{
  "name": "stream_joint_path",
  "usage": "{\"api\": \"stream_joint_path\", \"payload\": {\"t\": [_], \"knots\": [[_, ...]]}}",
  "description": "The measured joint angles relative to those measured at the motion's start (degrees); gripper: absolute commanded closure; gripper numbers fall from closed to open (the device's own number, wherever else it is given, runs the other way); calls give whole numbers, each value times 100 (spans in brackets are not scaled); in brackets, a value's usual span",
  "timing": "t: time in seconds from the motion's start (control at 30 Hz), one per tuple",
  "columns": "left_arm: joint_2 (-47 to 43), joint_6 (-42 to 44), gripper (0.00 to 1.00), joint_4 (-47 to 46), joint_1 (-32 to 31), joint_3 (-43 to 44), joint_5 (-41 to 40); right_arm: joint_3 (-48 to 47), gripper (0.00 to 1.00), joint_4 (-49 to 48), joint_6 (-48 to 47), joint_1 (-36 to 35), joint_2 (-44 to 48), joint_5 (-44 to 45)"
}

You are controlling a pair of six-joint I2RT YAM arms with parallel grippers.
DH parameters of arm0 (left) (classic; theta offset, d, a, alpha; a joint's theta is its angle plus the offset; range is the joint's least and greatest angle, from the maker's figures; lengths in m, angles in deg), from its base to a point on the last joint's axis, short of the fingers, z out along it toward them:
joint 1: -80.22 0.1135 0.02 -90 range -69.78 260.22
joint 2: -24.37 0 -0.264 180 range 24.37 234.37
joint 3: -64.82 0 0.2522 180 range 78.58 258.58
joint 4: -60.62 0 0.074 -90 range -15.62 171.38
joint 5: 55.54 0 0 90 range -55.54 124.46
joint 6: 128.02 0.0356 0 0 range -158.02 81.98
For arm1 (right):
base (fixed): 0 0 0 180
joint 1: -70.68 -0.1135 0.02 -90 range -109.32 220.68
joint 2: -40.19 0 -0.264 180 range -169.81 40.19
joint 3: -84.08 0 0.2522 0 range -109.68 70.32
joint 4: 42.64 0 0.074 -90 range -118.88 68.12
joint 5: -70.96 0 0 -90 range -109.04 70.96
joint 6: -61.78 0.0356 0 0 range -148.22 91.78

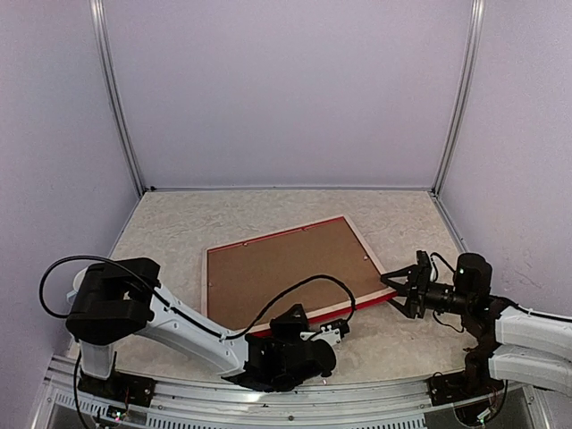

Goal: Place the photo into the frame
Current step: Pass from the right arm to the left, then turn over the photo frame.

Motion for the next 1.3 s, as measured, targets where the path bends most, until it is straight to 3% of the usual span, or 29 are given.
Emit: {"api": "stream_joint_path", "payload": {"t": [0.23, 0.83, 1.07, 1.3], "knots": [[-422, -149, 100, 363, 127, 87, 197, -586, 1, 968, -684, 0, 734, 321], [-1550, 216, 100, 70, 280, 68, 273, -1884, 1, 2763, -2306, 4, 1392, 1029], [-1661, 96, 100, 417, 304, 284, 332, -2903, 1, 3464, -2916, 15, 1628, 1915], [-2002, -402, 100, 1158, 378, 667, 546, -3311, 1, 4068, -3272, 24, 2175, 3296]]}}
